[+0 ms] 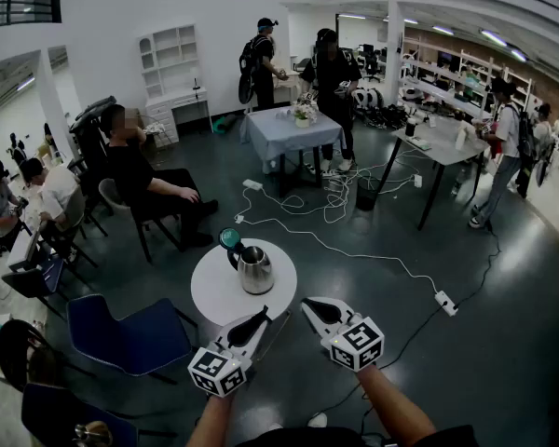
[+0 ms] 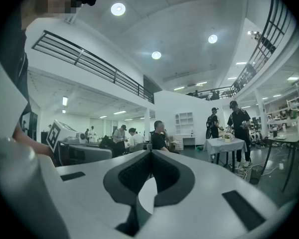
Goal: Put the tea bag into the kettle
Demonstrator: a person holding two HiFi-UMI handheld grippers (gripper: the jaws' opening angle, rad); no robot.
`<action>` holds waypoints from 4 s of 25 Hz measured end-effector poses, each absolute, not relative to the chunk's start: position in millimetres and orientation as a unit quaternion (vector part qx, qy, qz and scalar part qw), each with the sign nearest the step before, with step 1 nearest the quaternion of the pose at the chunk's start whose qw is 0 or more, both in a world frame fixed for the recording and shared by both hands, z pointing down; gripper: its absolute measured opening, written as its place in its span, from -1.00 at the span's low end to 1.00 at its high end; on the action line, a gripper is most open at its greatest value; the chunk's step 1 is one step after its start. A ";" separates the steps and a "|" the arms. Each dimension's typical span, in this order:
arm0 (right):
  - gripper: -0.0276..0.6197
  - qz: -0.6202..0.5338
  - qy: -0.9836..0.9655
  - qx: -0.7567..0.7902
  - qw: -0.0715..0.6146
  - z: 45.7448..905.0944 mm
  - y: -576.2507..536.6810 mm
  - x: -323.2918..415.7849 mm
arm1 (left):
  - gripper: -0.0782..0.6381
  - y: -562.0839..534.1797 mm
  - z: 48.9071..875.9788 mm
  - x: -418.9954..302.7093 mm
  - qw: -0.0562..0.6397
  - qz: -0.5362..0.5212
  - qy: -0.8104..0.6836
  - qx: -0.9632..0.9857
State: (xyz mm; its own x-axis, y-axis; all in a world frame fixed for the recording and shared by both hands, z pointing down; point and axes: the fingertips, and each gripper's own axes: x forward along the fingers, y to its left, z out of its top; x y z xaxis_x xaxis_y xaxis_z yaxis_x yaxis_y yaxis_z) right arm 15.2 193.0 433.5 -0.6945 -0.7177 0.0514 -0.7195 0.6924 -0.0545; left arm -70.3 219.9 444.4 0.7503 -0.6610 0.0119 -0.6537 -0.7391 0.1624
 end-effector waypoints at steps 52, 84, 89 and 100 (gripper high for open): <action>-0.86 0.060 -0.935 0.351 0.002 466.6 130.0 89.5 | -0.60 155.9 476.8 4.0 0.094 -0.024 -0.395 0.914; -0.86 0.074 -0.927 0.366 -0.008 461.3 -107.8 19.8 | -0.60 -91.5 480.1 -71.5 0.103 -0.010 -0.394 0.913; -0.86 0.075 -0.927 0.368 -0.006 463.0 -145.8 -2.1 | -0.60 -136.6 482.5 -97.1 0.111 -0.009 -0.394 0.912; -0.86 0.070 -0.917 0.393 0.009 462.1 -209.2 -35.8 | -0.60 -208.0 502.6 -132.2 0.130 0.017 -0.369 0.920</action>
